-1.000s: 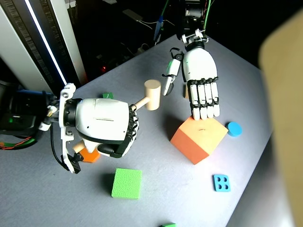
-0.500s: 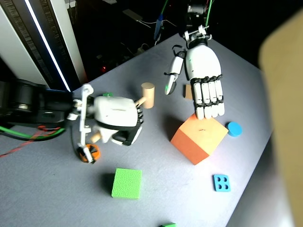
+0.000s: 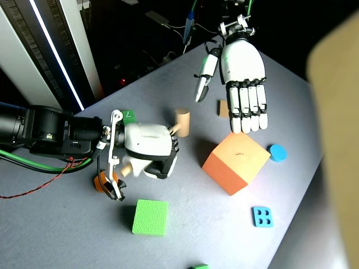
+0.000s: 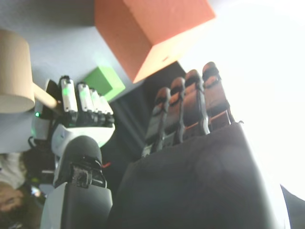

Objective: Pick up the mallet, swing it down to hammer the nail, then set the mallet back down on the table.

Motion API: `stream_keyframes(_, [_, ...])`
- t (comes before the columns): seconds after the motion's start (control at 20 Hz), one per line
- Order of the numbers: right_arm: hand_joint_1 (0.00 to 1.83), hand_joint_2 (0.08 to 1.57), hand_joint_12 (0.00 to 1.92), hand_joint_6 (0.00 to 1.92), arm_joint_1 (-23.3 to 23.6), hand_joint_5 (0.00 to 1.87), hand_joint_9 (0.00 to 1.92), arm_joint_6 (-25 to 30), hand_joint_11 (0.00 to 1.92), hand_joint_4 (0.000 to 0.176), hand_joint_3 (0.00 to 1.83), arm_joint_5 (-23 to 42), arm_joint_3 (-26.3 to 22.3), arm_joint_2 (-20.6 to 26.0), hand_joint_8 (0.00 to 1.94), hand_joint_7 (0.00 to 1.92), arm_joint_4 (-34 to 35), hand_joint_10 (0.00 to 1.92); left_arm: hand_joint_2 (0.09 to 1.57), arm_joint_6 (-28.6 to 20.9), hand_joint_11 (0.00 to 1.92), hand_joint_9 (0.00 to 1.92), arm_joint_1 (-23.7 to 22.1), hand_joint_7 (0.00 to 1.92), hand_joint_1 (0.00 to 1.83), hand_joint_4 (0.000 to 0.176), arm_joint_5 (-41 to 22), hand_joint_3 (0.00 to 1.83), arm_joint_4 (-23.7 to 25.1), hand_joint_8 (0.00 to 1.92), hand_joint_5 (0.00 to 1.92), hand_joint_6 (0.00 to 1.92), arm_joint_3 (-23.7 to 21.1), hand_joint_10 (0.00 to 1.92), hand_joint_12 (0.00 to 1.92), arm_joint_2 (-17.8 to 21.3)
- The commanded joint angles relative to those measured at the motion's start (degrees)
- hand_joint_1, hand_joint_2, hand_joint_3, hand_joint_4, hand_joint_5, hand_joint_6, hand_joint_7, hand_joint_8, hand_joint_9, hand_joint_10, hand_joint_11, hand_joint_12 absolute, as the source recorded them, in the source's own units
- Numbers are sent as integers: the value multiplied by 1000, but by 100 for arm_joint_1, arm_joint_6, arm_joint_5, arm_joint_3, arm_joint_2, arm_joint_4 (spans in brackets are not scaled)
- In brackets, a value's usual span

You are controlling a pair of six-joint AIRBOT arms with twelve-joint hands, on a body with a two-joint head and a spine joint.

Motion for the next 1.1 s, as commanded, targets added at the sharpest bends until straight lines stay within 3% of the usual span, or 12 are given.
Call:
stream_keyframes(0.0, [303,1354,1578,535,6,612,503,-31,251,0,0,-744,-12,-5,698,653,-210,1056,1261,-45,0,0,-76,27,0,0,-552,1,-29,0,23,0,-26,0,0,81])
stream_keyframes(0.1, [140,1390,1204,119,-10,515,442,-45,77,0,2,-781,-29,-9,202,573,-210,495,1257,-45,0,1,-107,26,0,0,-552,0,29,1,19,0,-108,0,0,165])
stream_keyframes(0.15, [140,1390,1204,119,-11,515,442,-48,77,0,2,-781,-32,-9,202,573,-210,495,1257,-45,0,1,-132,26,0,0,-552,0,77,1,19,0,-154,0,0,205])
stream_keyframes(0.2, [94,1335,811,9,-11,344,320,-48,4,0,0,-781,-34,-9,29,369,-210,119,1259,-45,0,6,-138,35,0,0,-550,0,106,4,29,4,-212,2,0,252])
stream_keyframes(0.25, [59,1266,387,6,-17,176,164,-48,0,0,0,-784,-43,-9,27,173,-210,29,1258,-45,0,0,-136,20,0,0,-545,0,127,0,17,0,-276,0,0,298])
stream_keyframes(0.3, [59,1266,387,6,-22,176,164,-60,0,0,0,-793,-51,-8,27,173,-210,29,1258,-45,0,0,-134,20,0,0,-536,0,142,0,17,0,-323,0,0,330])
stream_keyframes(0.4, [46,1107,2,0,-37,1,1,-131,0,0,0,-830,-90,2,0,1,-210,0,1253,-45,0,5,-105,28,0,0,-531,0,165,6,17,7,-437,2,0,406])
stream_keyframes(0.65, [17,973,0,0,40,0,0,-41,0,0,0,-781,-526,462,0,0,-210,0,1254,-75,0,9,-91,31,0,0,-583,0,191,4,16,4,-504,3,0,446])
stream_keyframes(0.9, [0,979,7,3,586,7,19,587,12,0,1,183,-1333,1565,9,26,198,7,1240,-561,0,40,-91,64,0,0,-559,0,559,18,16,5,-571,14,0,494])
stream_keyframes(0.95, [0,996,68,6,697,92,130,595,94,0,1,399,-1424,1707,9,131,397,17,1232,-650,83,179,-91,204,0,0,-532,0,644,13,91,6,-575,34,71,494])
stream_keyframes(1.0, [19,1020,451,17,904,161,269,595,18,0,0,724,-1561,1942,25,253,695,3,1247,-812,16,324,-85,366,0,0,-524,0,752,30,209,28,-575,46,482,494])
stream_keyframes(1.05, [19,1020,451,17,1078,161,269,595,18,0,0,962,-1660,2138,25,253,908,3,1247,-936,16,324,-83,366,0,0,-525,0,826,30,209,28,-577,46,482,494])
